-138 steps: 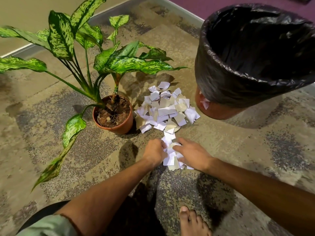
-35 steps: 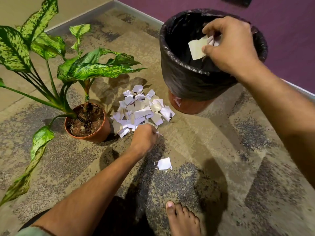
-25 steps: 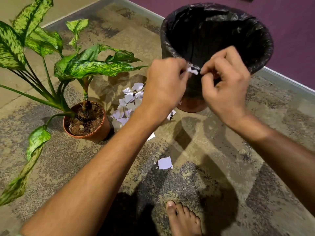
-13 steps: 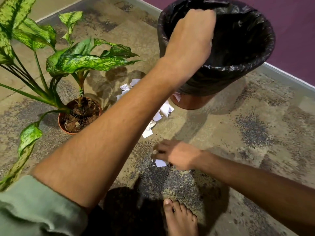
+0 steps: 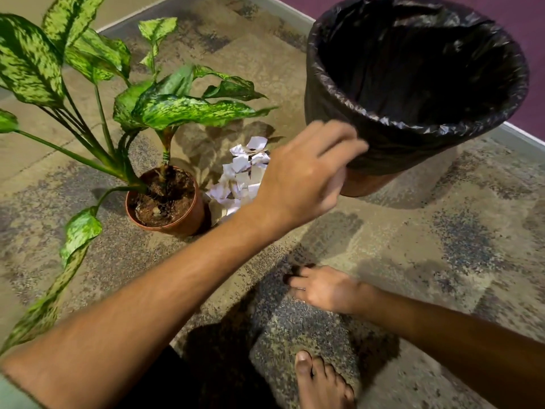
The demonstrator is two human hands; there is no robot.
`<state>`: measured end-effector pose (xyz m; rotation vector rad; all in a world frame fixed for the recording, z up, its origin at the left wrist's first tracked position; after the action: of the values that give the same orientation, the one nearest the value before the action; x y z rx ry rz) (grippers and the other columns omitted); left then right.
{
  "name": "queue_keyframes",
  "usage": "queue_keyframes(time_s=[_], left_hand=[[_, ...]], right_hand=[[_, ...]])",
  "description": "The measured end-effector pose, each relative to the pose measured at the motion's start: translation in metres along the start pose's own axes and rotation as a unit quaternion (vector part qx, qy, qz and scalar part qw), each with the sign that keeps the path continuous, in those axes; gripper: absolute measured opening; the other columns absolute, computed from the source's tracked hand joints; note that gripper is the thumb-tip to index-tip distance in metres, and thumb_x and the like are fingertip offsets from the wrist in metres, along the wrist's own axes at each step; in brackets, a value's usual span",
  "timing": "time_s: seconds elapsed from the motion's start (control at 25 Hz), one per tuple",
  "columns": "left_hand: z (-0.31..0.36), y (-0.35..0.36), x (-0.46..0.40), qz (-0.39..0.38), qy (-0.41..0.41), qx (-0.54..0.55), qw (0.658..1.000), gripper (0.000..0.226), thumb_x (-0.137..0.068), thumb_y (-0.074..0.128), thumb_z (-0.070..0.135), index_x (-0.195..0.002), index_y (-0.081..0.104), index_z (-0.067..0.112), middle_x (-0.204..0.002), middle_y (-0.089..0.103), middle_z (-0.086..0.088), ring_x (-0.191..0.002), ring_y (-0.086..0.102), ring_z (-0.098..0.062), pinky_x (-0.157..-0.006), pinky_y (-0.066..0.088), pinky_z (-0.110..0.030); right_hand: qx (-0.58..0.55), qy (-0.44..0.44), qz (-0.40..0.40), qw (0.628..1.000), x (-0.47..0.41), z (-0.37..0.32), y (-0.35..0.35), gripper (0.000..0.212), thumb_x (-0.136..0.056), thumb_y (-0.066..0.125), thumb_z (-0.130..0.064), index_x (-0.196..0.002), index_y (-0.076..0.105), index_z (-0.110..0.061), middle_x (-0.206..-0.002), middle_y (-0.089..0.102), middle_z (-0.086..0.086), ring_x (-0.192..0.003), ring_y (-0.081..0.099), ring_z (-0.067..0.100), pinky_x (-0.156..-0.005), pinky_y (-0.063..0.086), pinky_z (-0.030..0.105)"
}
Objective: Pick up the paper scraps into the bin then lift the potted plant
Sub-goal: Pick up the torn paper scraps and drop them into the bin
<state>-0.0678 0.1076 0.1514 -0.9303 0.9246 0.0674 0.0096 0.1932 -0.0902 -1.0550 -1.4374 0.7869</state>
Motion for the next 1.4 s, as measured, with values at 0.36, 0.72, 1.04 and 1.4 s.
queue_keyframes(time_s=[0.36,0.72,1.04,1.4], left_hand=[[-0.033,0.04,0.102,-0.22,-0.185,0.013,0.958,0.026,-0.083,0.057,0.006,-0.105,0.07,0.012,-0.095,0.068,-0.001,-0.084,0.065,-0.022,-0.062,0.051,-0.029],[-0.065,0.069,0.171,-0.463,-0.332,-0.02,0.821,0.02,-0.086,0.056,0.005,-0.091,0.068,0.02,-0.086,0.064,0.006,-0.08,0.059,-0.013,-0.074,0.045,-0.021],[-0.055,0.085,0.181,-0.497,-0.306,-0.002,0.812,0.017,-0.088,0.053,0.009,-0.086,0.069,0.015,-0.087,0.07,0.0,-0.08,0.062,-0.016,-0.075,0.05,-0.025],[-0.042,0.099,0.215,-0.558,-0.323,0.034,0.764,0.01,-0.093,0.056,0.015,-0.092,0.066,0.017,-0.089,0.065,0.005,-0.08,0.062,-0.01,-0.082,0.052,-0.021]], right_hand=[[-0.039,0.087,-0.06,0.994,-0.002,0.007,-0.011,0.019,-0.091,0.059,-0.005,-0.109,0.065,-0.005,-0.109,0.057,0.006,-0.08,0.053,0.015,-0.064,0.052,0.029],[-0.1,0.301,0.222,0.922,0.049,0.071,-0.134,0.021,-0.097,0.052,-0.015,-0.112,0.067,-0.013,-0.105,0.066,0.002,-0.086,0.064,0.017,-0.079,0.055,0.029],[-0.039,0.38,0.497,0.779,0.134,0.102,-0.222,0.036,-0.097,0.039,-0.055,-0.111,0.06,-0.029,-0.107,0.066,0.004,-0.105,0.062,0.019,-0.088,0.051,0.043],[-0.447,0.523,0.049,0.724,0.049,-0.118,0.077,0.026,-0.087,0.036,-0.039,-0.098,0.052,-0.022,-0.074,0.064,0.0,-0.058,0.061,0.022,-0.044,0.045,0.039]])
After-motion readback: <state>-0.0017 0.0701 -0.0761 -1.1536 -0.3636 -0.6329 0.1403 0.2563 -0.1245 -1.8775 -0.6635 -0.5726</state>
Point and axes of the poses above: each hand's wrist, its own x-axis away from the middle knuckle, its own y-axis out of the palm, z = x × y, the point moved 5 cm from there along -x, towards the middle knuckle
